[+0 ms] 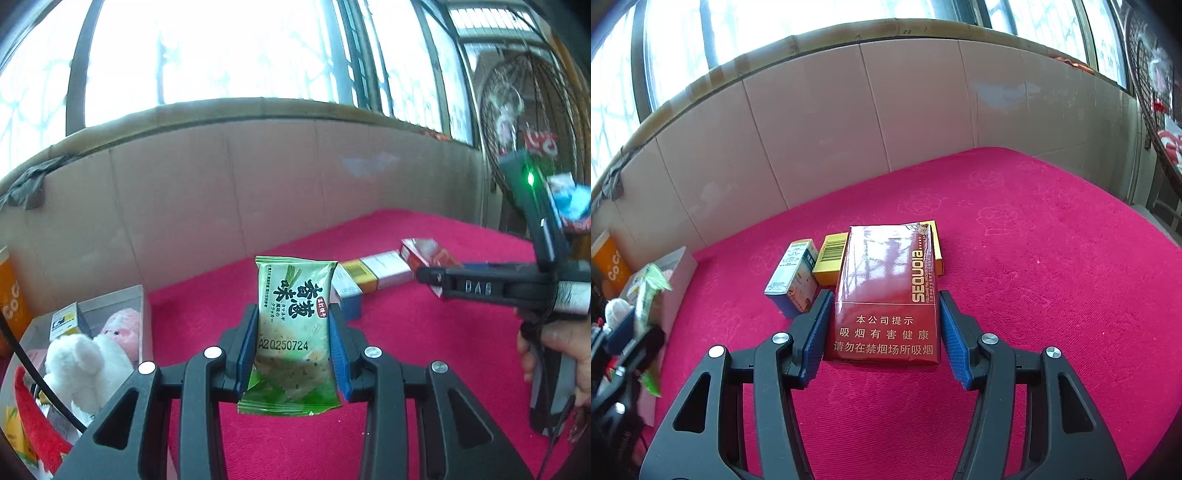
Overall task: Organize objects
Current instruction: 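Lift and carry cracker packet and cigarette pack over the white tray with both tools, then lower cracker packet and cigarette pack into the tray and open both grippers, then move right tool toward the yellow-white medicine boxes on the carpet, then close right gripper on yellow Glucophage box while left gripper closes on white-blue medicine box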
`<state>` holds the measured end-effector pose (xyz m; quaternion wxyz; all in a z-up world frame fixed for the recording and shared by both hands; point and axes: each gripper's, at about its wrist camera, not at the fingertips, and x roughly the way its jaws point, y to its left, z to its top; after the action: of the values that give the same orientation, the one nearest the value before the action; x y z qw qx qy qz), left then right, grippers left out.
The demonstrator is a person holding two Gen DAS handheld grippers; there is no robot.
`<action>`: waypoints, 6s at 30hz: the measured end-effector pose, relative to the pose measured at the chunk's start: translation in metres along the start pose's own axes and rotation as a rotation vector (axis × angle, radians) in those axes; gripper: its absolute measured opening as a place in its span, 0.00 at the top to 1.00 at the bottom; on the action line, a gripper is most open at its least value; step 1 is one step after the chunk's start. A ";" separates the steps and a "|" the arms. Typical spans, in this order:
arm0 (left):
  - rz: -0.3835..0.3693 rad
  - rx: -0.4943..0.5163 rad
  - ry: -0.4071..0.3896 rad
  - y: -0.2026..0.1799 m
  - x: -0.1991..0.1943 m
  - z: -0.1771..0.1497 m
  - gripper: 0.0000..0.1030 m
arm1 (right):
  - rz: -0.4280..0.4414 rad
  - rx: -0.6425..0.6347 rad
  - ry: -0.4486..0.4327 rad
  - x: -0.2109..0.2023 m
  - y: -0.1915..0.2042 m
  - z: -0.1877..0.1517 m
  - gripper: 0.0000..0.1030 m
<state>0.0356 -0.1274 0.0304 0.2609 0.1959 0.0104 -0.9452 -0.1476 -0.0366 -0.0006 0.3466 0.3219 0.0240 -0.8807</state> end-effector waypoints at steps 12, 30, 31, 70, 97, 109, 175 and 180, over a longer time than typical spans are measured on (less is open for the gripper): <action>-0.019 -0.148 0.000 0.036 -0.004 -0.002 0.65 | -0.076 -0.105 -0.022 -0.001 0.017 -0.001 0.46; 0.211 -0.289 -0.143 0.122 -0.053 0.028 0.65 | 0.025 -0.233 -0.083 -0.030 0.081 0.002 0.46; 0.226 -0.295 -0.142 0.127 -0.053 0.027 0.65 | 0.035 -0.244 -0.086 -0.031 0.087 0.003 0.46; 0.417 -0.584 0.001 0.292 -0.059 -0.018 0.65 | 0.358 -0.509 -0.058 -0.041 0.278 0.015 0.46; 0.312 -0.710 -0.036 0.301 -0.056 -0.030 0.00 | 0.413 -0.468 0.003 -0.022 0.316 -0.007 0.17; 0.282 -0.639 -0.053 0.284 -0.052 -0.018 0.00 | 0.369 -0.395 -0.028 -0.037 0.268 -0.008 0.17; -0.177 -0.226 0.433 0.019 0.089 0.000 0.00 | 0.510 -0.377 0.423 0.087 -0.020 0.044 0.16; -0.135 -0.237 0.443 0.007 0.103 0.006 0.00 | 0.207 -0.556 0.330 0.080 0.007 0.019 0.17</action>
<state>-0.0441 -0.1850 -0.0023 0.2098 0.3650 0.1911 -0.8867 -0.1984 -0.0947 -0.0309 0.5000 0.3540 0.2862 -0.7367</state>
